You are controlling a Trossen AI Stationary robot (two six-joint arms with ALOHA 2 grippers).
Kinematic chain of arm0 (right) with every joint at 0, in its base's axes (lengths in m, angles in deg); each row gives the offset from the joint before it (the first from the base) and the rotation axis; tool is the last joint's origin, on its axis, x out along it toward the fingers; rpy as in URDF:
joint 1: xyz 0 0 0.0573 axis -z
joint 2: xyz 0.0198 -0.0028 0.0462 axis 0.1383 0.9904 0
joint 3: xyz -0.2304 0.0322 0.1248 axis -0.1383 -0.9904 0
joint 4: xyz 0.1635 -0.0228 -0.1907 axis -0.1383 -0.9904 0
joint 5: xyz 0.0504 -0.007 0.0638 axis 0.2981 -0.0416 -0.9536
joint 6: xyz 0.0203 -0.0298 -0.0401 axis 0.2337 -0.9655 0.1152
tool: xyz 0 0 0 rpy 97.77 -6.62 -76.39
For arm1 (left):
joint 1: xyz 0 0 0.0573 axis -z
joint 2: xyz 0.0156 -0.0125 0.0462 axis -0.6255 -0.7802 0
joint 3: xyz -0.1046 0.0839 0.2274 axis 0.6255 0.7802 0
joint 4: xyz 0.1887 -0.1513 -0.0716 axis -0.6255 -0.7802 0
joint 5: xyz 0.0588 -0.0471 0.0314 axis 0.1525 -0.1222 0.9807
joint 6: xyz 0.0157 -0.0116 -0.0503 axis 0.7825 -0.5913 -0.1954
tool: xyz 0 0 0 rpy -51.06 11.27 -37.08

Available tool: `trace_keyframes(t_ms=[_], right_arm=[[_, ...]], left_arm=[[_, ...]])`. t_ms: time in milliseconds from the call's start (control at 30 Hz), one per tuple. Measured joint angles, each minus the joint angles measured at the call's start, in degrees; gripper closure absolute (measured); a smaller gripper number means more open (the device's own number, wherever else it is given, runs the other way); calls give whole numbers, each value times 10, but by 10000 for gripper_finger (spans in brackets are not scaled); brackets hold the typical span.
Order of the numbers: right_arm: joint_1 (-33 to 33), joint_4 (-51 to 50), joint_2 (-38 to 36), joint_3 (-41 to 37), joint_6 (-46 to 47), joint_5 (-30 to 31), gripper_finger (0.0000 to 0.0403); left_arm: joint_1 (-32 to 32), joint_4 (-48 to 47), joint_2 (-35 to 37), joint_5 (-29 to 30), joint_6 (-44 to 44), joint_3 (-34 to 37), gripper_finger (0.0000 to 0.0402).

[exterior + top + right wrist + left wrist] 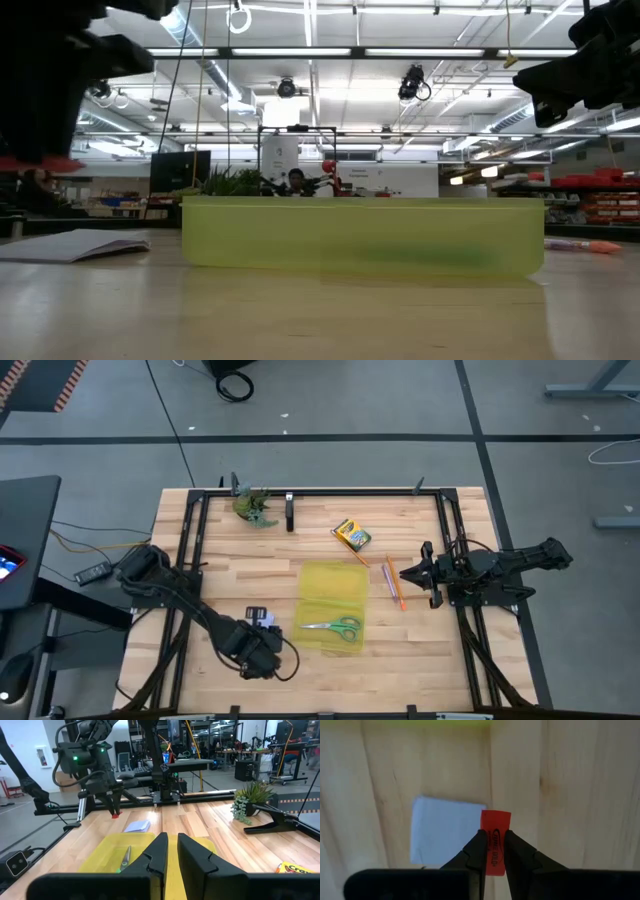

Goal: Pack school essentials
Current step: Put the red eraser into the yellow supply box

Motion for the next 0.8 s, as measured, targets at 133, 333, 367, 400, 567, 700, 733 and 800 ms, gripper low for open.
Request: trace_keyframes(t_ms=[133, 333, 367, 400, 567, 700, 733, 800], right_arm=[[0, 0, 0, 0, 0, 0, 352], [0, 0, 0, 0, 0, 0, 352], [0, 0, 0, 0, 0, 0, 352], [0, 0, 0, 0, 0, 0, 352], [0, 0, 0, 0, 0, 0, 352], [0, 0, 0, 0, 0, 0, 352], [0, 0, 0, 0, 0, 0, 352], [0, 0, 0, 0, 0, 0, 352]], left_arm=[[-26, 4, 0, 0, 33, -13, 352], [-77, 39, 0, 0, 105, -23, 348], [-86, 49, 0, 0, 117, -23, 349], [-96, 60, 0, 0, 130, -23, 349], [-144, 123, 0, 0, 191, -23, 348], [-177, 171, -2, 0, 238, -23, 347], [-184, 183, -7, 0, 248, -23, 348], [-193, 201, -21, -1, 270, -23, 350]])
